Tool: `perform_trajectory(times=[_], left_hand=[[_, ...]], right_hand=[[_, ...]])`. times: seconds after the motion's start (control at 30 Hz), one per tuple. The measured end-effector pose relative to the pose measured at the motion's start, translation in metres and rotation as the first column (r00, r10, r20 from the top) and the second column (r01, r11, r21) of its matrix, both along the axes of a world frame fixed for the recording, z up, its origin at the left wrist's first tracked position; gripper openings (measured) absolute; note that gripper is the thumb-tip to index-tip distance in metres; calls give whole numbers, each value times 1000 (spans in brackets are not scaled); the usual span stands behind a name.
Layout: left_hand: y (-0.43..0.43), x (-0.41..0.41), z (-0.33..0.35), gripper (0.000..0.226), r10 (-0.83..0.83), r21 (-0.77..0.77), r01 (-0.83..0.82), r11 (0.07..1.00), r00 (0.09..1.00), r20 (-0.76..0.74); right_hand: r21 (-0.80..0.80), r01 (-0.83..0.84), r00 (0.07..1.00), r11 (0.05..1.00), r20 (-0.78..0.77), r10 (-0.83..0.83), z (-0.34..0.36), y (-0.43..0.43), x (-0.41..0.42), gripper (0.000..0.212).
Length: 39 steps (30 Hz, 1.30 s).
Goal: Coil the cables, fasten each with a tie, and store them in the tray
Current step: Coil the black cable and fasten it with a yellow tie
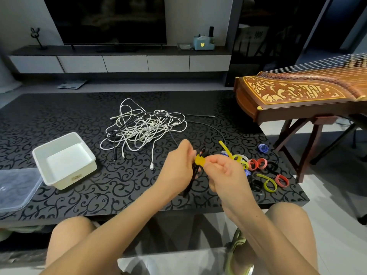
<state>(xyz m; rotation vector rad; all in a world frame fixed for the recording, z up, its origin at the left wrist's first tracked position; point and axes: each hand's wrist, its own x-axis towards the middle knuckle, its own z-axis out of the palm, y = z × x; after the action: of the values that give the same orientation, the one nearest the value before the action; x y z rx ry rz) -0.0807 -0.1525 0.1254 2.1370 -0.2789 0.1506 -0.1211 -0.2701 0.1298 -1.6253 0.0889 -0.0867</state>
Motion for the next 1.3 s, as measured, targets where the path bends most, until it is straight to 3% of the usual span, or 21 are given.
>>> perform_trajectory(times=[0.13, 0.2, 0.27, 0.37, 0.53, 0.63, 0.87, 1.03, 1.17, 1.23, 1.3], left_hand=[[10, -1, 5, 27, -157, -131, 141, 981, 980, -119], [17, 0, 5, 31, -283, -124, 263, 957, 941, -186], [21, 2, 4, 19, -349, -96, 336, 937, 918, -188], [22, -1, 2, 15, -343, -100, 333, 938, 933, -105], [23, -7, 3, 27, -453, -448, 322, 834, 863, -223], [21, -5, 8, 33, -460, -490, 304, 817, 857, -235], [21, -6, 18, 33, -565, -635, 283, 719, 770, -297], [25, -8, 26, 33, -640, -579, 404, 708, 714, -284], [33, -6, 38, 32, -656, -378, 544, 749, 689, -309], [36, -4, 44, 32, -651, -258, 599, 758, 676, -344], [35, -3, 49, 32, -647, -171, 639, 750, 656, -388]], right_hand=[[85, 40, 999, 996, -8, -40, 8, 1, 6, 18], [144, 37, 999, 989, -16, -36, 11, 1, 8, 17], [192, 9, 1000, 981, -17, -6, 13, 0, 7, 17], [187, -53, 999, 981, 22, 49, 14, -2, 4, 16], [14, -41, 995, 999, 88, 40, 6, -15, 0, 19], [20, -27, 997, 999, 78, 26, 0, -19, -3, 28], [6, -188, 977, 982, 101, 187, -3, -31, 2, 16], [-59, -258, 960, 964, 101, 263, 6, -39, 9, 15], [-254, -339, 933, 906, 33, 359, 16, -48, 14, 20], [-235, -407, 911, 882, -43, 409, 21, -51, 15, 30], [-178, -498, 867, 849, -98, 488, 27, -53, 17, 26]])
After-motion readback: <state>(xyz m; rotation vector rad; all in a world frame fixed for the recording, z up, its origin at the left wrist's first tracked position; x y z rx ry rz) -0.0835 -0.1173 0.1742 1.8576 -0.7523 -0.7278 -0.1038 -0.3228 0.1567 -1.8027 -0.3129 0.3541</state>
